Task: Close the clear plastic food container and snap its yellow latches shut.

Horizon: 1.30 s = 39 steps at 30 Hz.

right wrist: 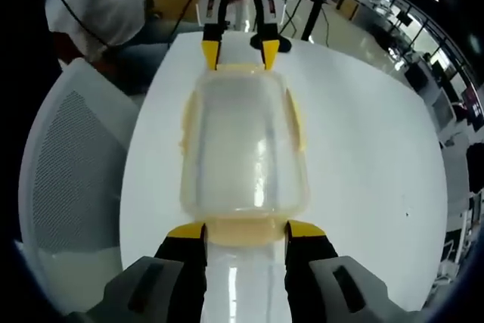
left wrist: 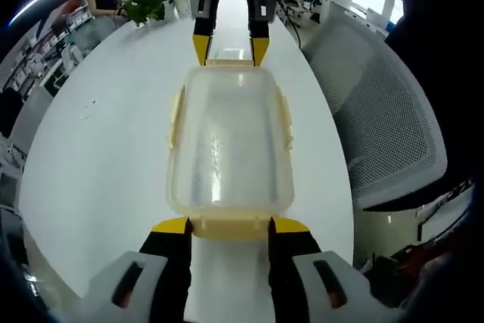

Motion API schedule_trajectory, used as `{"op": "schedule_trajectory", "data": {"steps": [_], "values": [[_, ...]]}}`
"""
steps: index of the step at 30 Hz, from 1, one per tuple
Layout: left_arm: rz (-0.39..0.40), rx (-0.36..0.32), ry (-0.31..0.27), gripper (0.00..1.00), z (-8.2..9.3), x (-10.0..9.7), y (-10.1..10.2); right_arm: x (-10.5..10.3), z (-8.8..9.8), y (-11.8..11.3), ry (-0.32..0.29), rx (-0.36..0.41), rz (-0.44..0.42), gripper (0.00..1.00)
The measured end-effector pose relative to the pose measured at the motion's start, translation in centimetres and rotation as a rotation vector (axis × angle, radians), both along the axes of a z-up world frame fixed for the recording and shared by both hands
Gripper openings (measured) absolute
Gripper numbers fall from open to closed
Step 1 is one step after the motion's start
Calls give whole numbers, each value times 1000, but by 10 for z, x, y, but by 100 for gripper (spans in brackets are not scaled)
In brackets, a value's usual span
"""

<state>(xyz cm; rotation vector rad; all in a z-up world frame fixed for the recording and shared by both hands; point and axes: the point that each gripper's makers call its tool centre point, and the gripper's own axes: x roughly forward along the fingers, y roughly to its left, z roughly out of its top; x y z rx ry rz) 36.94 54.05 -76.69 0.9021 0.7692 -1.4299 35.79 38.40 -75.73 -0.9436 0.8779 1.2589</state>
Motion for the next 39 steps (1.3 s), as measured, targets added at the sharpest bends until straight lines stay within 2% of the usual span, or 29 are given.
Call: {"op": "schedule_trajectory", "data": {"steps": [14, 24, 39], "values": [[-8, 4, -5, 39, 9, -5, -49, -5, 5, -48, 8, -8, -5, 39], [-3, 11, 7, 39, 9, -15, -74, -15, 2, -75, 15, 1, -6, 39], [7, 45, 29, 38, 9, -20, -110, -16, -4, -111, 36, 23, -5, 39]]}}
